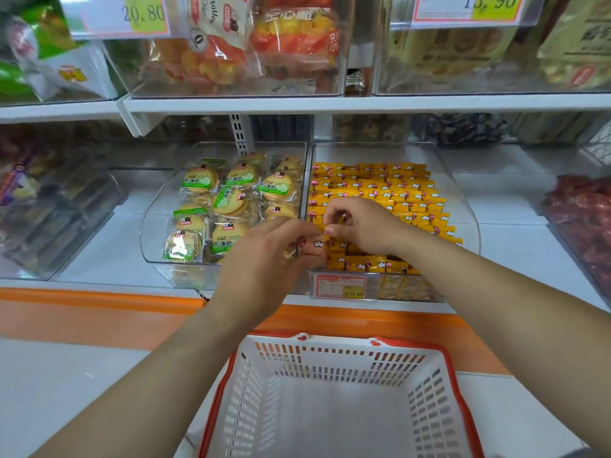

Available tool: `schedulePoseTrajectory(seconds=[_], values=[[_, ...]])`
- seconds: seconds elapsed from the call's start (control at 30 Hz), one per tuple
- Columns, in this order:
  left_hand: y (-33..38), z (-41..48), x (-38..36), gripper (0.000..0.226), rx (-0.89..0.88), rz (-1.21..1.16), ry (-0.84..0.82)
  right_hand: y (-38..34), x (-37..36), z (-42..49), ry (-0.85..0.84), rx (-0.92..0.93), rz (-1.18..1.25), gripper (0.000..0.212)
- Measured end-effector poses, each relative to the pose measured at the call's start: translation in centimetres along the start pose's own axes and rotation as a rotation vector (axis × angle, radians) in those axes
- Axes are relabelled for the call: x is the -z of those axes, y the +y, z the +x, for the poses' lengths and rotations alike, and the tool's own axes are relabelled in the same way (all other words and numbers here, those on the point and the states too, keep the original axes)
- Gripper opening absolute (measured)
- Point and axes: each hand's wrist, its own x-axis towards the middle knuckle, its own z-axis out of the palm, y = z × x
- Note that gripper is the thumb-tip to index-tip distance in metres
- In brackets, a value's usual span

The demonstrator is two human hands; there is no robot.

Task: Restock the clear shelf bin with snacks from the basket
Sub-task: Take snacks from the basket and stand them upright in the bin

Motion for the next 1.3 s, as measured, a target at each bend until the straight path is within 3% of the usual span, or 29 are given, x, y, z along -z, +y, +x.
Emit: schedulePoseTrajectory(seconds=[0.13,0.37,0.67,0.77,0.97,1.03,1.13,1.2,1.3], values=[[0.0,0.1,-0.6,0.027,-0.1,0.156,-0.029,-0.5,-0.2,-0.3,0.021,0.038,-0.01,0.011],[-0.3,0.3,-2.1,0.028,-0.033,0.157,-0.046,-1.4,0.1,-0.5,0.052,0.021,0.033,0.01],[-0.7,-0.2,-3.1,0.014,-0.243,0.293,0.005,-1.7,0.2,-0.9,0.095,0.049,0.046,0.006],[-0.8,-0.2,-3.3,0.014,-0.196,0.268,-0.006,-1.6,0.4,-1.1,0.102,0.055,0.072,0.006],[-0.7,-1.1,-3.8,0.022,-0.072,0.281,-0.178,-2.2,0.8,-1.1,0.061,0.084,0.045,0.008],[-0.6,-0.9,-3.3,0.021,-0.082,0.266,-0.183,-2.2,0.7,-1.1,-0.016,0.085,-0.082,0.004],[-1.0,-0.4,-2.0,0.01,-0.011,0.17,-0.039,-2.2,-0.3,-1.3,-0.082,0.051,-0.295,0.012],[-1.5,-0.4,-1.7,0.018,0.103,0.139,0.005,-2.4,-1.0,-1.3,-0.065,0.051,-0.415,0.016],[-1.9,-0.8,-2.4,0.037,0.298,0.13,-0.105,-3.0,-1.3,-1.3,-0.11,0.037,-0.493,0.025]])
